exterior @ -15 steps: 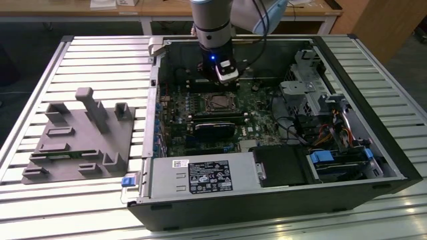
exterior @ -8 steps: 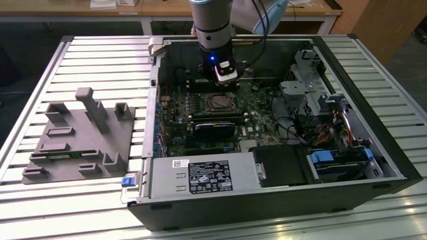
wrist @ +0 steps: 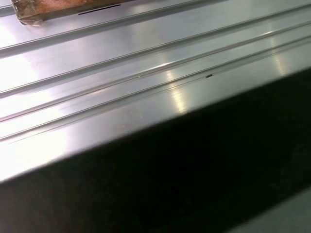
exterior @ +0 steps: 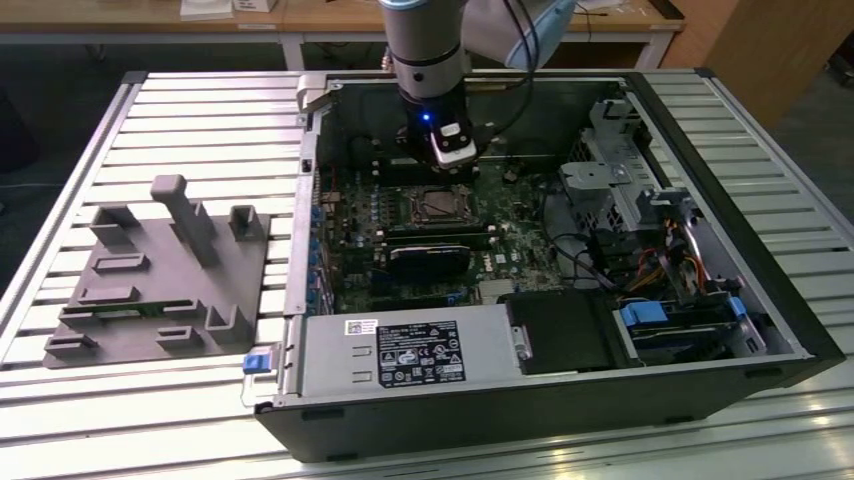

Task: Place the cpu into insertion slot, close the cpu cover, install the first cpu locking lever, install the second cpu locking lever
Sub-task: 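Install the first cpu locking lever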

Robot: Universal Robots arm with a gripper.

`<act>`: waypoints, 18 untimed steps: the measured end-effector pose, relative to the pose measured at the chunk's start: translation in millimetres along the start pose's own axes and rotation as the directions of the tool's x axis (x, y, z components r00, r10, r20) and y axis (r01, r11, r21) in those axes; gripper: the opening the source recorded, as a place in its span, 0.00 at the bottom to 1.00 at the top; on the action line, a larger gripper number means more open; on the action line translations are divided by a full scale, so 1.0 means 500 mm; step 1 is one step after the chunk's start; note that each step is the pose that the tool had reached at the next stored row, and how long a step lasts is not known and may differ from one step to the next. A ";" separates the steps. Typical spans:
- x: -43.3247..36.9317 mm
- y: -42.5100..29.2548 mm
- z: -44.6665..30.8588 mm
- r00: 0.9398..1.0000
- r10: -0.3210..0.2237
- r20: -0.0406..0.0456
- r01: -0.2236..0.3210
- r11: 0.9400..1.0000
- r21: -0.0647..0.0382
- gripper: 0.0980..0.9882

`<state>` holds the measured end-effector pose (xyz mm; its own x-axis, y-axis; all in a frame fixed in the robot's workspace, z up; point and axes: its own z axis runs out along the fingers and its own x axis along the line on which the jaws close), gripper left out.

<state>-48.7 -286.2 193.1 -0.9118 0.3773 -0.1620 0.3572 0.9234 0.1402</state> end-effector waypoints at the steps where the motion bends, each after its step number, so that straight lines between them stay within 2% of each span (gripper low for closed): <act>1: -0.001 0.000 0.000 1.000 0.000 0.000 0.000 1.000 0.000 0.01; 10: -0.003 -0.003 0.000 1.000 0.000 -0.001 0.000 1.000 -0.001 0.01; 14: -0.004 -0.006 -0.001 1.000 0.003 -0.006 -0.003 1.000 -0.015 0.01; 18: -0.005 -0.007 -0.001 1.000 0.005 -0.009 -0.005 1.000 -0.024 0.01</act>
<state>-47.9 -290.7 193.7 -0.9118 0.3814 -0.1521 0.3573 0.9195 0.1642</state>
